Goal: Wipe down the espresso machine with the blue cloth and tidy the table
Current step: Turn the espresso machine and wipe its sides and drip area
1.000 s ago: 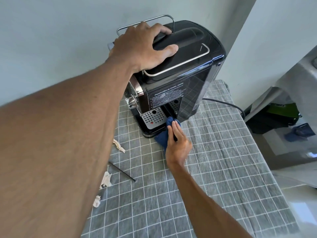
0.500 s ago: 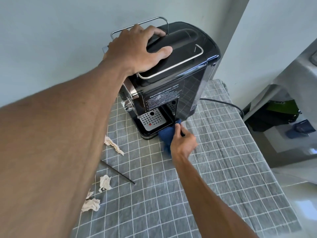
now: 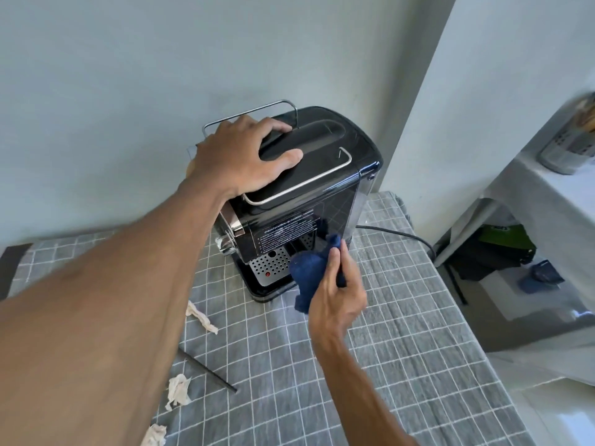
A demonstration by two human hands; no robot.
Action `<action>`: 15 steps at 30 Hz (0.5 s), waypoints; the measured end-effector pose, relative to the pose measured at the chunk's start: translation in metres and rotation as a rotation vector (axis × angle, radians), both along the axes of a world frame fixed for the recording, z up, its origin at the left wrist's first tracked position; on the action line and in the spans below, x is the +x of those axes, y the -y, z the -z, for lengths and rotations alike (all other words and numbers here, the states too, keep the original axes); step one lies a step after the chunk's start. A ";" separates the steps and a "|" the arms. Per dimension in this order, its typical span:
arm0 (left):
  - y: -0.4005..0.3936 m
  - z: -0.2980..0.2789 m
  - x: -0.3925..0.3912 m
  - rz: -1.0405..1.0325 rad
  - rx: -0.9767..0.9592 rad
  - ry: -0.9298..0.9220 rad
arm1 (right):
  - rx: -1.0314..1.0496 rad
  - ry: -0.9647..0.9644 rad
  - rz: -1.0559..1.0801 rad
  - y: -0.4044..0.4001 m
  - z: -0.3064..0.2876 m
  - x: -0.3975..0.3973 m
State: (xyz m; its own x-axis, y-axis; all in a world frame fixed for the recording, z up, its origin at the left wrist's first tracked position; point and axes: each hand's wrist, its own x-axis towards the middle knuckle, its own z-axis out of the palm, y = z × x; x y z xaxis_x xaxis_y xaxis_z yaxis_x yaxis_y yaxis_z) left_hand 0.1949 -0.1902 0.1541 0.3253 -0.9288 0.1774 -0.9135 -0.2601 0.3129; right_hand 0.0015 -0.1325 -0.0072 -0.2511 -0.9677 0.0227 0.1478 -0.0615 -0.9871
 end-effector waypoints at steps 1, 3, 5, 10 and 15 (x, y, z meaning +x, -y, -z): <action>-0.001 0.001 0.000 0.003 0.003 0.003 | -0.085 -0.002 0.033 0.009 -0.015 -0.001; -0.002 0.002 0.000 -0.004 -0.006 0.001 | -0.191 -0.008 0.064 0.031 -0.046 -0.002; -0.001 0.002 0.001 -0.006 -0.008 0.011 | -0.231 -0.041 0.120 0.057 -0.071 -0.003; -0.002 0.002 0.000 -0.001 0.012 0.041 | -0.323 -0.315 -0.040 0.114 -0.116 -0.010; -0.002 0.001 -0.001 -0.015 0.035 0.032 | -0.517 -0.885 -0.299 0.177 -0.158 -0.010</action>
